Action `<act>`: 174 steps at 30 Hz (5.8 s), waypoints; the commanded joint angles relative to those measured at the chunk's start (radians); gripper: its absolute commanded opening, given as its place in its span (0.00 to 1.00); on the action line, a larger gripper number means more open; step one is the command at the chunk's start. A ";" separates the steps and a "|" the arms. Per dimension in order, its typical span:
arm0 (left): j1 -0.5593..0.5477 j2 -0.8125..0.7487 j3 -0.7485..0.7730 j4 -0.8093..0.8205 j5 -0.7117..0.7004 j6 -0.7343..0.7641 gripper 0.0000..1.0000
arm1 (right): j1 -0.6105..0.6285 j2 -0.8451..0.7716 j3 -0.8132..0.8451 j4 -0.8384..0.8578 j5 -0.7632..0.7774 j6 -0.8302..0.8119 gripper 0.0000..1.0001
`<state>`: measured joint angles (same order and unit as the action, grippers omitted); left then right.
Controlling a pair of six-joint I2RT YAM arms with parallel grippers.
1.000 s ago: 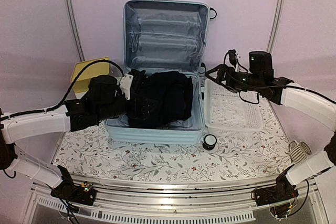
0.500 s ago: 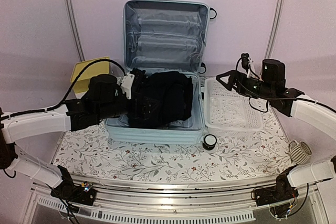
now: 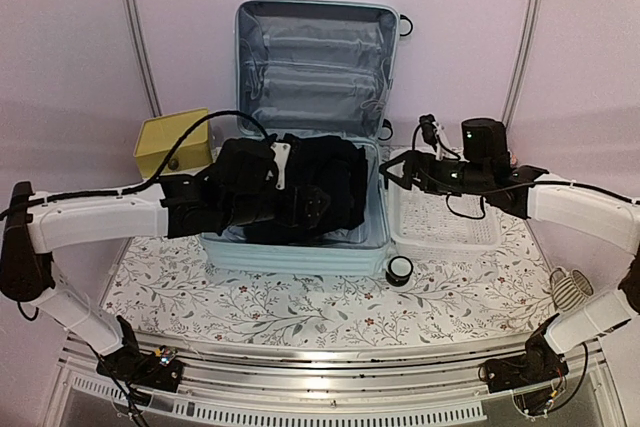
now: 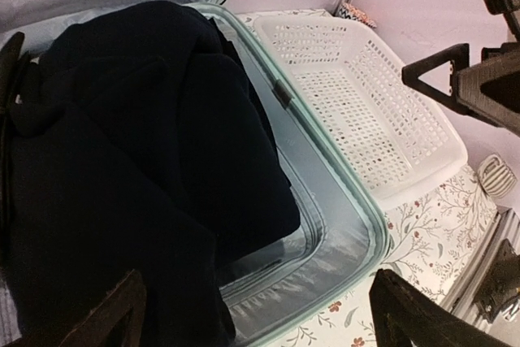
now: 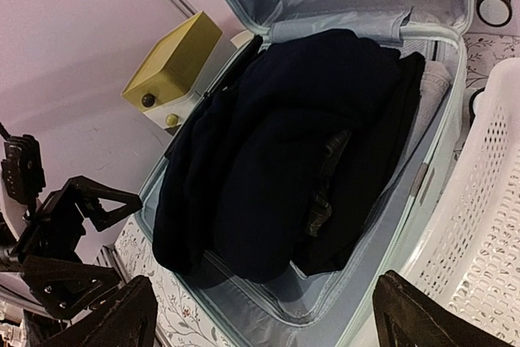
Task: Open, take out, and arrange the luggage
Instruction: Pick up the clothes from the opened luggage.
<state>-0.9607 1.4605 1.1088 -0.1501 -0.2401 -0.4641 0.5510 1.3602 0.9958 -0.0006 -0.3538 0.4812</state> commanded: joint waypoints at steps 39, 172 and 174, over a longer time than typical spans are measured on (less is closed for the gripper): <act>0.074 0.367 0.422 -0.539 -0.216 -0.046 0.91 | 0.132 0.319 0.182 0.027 -0.055 0.045 0.84; 0.604 -0.011 0.161 -0.462 0.539 0.143 0.00 | 0.279 0.010 0.126 -0.761 0.369 0.091 0.11; 0.646 -0.028 0.109 -0.441 0.548 0.143 0.00 | 0.279 0.029 0.143 -0.786 0.373 0.078 0.12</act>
<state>-0.3946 1.4662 1.3064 -0.6395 0.2993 -0.3229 0.8410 1.3663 1.0920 -0.6674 -0.0444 0.5903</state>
